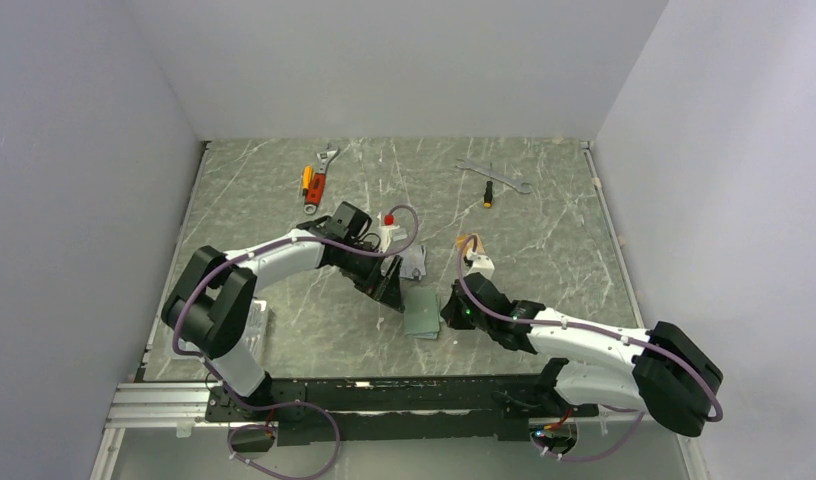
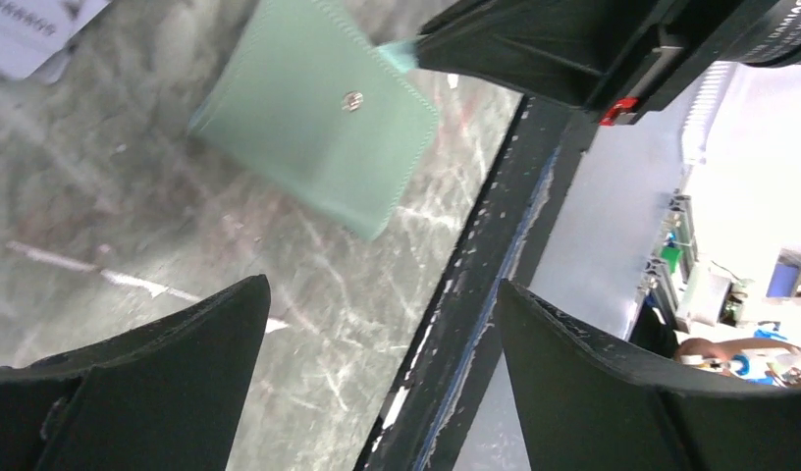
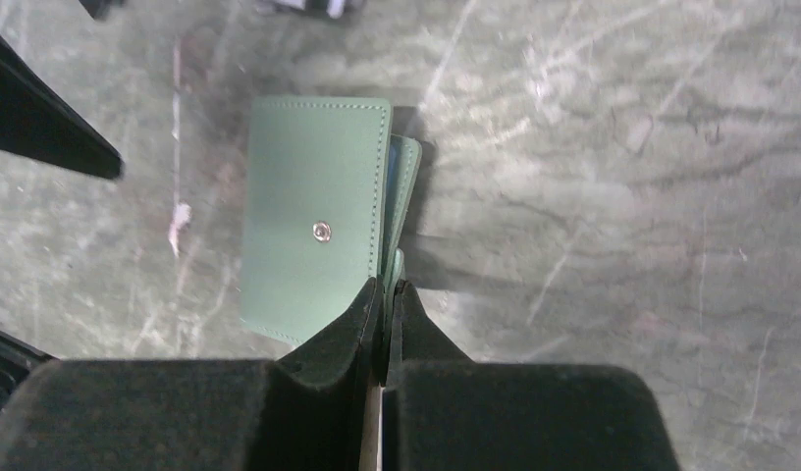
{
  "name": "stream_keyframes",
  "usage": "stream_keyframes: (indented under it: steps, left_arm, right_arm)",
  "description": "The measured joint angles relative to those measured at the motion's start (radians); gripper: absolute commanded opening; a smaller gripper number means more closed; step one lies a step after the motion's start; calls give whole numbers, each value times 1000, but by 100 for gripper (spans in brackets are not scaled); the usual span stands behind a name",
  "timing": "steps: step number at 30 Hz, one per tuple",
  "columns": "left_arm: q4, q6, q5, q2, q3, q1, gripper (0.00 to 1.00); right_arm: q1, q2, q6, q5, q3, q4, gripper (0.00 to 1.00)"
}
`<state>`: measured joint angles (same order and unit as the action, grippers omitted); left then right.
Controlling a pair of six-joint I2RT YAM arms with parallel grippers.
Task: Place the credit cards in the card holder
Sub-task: Place the card holder at the center of the board, then pick up the credit card from the center of the board.
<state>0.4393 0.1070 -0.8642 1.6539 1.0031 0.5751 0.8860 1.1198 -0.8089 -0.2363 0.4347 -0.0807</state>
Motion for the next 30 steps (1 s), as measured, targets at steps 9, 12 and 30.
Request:
stream_keyframes:
  steps: [9, 12, 30]
  left_arm:
    - [163, -155, 176, -12, 71, -87, 93]
    - [197, -212, 276, -17, 128, -137, 91]
    - [84, -187, 489, 189, 198, -328, 83]
  right_arm:
    - [0, -26, -58, 57, -55, -35, 49]
    - [0, -32, -61, 65, -52, -63, 59]
    - [-216, 297, 94, 235, 428, 103, 47]
